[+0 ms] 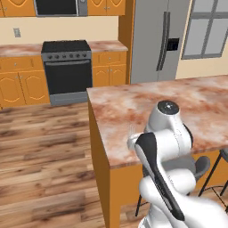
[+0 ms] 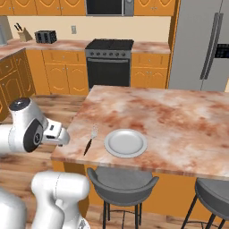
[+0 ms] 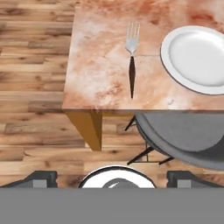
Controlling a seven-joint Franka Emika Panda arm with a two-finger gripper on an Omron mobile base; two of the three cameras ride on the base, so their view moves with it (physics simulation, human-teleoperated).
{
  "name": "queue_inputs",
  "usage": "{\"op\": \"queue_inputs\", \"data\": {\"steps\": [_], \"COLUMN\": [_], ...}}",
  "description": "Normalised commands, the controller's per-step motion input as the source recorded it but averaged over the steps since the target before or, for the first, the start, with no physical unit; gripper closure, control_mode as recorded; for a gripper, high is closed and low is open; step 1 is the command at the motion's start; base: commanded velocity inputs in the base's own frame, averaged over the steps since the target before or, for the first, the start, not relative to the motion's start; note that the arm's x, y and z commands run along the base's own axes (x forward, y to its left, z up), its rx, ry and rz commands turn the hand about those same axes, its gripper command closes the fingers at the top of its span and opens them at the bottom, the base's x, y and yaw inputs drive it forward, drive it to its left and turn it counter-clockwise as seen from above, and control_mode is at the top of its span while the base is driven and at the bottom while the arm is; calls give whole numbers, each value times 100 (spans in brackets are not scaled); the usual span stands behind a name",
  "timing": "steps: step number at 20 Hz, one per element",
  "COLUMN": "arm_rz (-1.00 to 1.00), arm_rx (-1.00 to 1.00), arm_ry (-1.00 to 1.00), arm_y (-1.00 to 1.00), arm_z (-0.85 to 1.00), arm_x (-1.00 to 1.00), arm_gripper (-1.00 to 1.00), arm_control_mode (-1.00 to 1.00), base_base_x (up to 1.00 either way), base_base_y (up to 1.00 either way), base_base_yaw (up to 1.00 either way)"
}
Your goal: Take the fork and place it on the left side of the plate. Then take the spoon and place it on the right side of the plate. Make sure they're directly next to the plate.
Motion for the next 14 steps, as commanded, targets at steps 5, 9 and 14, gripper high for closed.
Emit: {"op": "queue_inputs", "data": {"steps": [5, 9, 14], "arm_rz": [0, 0, 0], "arm_rx": [-5, 0, 0], "arm_ry": [-30, 0, 0], "arm_y": [-4, 0, 0], "arm_z": [13, 0, 0], "arm_x": [-95, 0, 0], "arm_gripper": [-100, -100, -100], "arm_control_mode": [-100, 100, 100], "base_base_x": [0, -68, -44], "base_base_y": [0, 50, 90], "base_base_yaw": [0, 1, 7]}}
